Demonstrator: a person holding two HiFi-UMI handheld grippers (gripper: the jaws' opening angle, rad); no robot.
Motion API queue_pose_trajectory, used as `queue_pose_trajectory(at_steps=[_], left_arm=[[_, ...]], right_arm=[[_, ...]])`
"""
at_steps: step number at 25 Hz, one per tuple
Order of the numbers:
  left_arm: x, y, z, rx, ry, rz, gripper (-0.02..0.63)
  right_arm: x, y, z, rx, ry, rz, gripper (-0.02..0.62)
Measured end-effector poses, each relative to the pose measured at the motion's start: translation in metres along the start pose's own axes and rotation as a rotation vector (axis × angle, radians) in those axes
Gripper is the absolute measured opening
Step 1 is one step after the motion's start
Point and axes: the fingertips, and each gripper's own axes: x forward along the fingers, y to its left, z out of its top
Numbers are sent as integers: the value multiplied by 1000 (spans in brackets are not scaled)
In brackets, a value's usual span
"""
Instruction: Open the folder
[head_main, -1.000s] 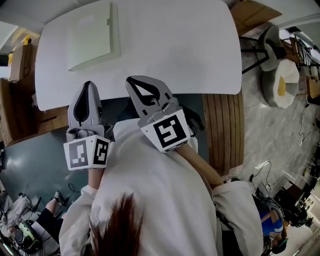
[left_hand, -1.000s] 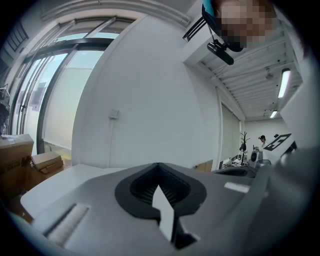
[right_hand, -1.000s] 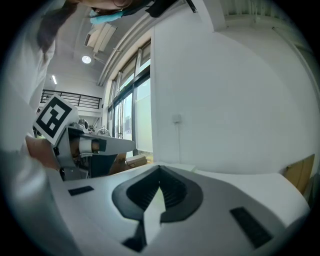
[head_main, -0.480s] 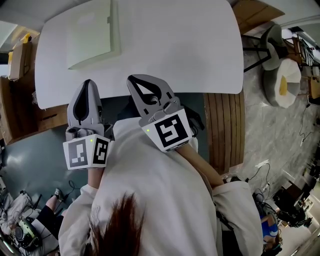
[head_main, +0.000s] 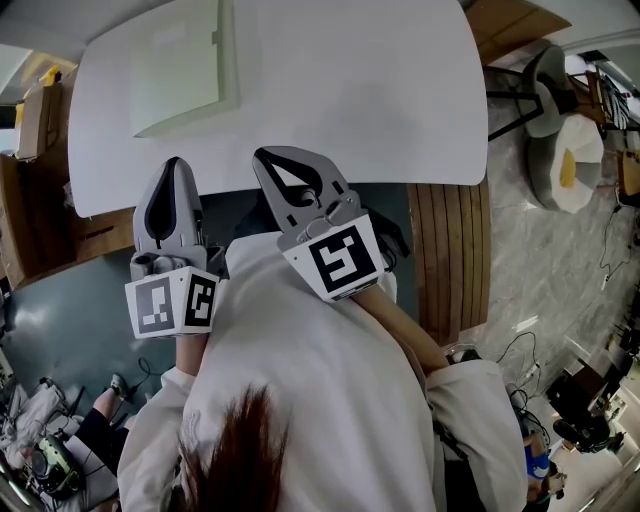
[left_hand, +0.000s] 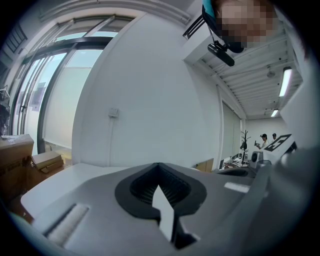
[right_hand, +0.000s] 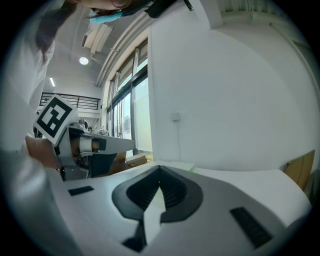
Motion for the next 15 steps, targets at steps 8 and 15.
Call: queue_pose_trajectory(at_steps=[8, 15], left_arm=[[4, -6, 0, 8, 5, -10, 8], [6, -10, 0, 18, 8, -15, 8]], right_arm=[[-3, -6, -2, 9, 0, -7, 6], [-4, -8, -1, 19, -6, -9, 6]])
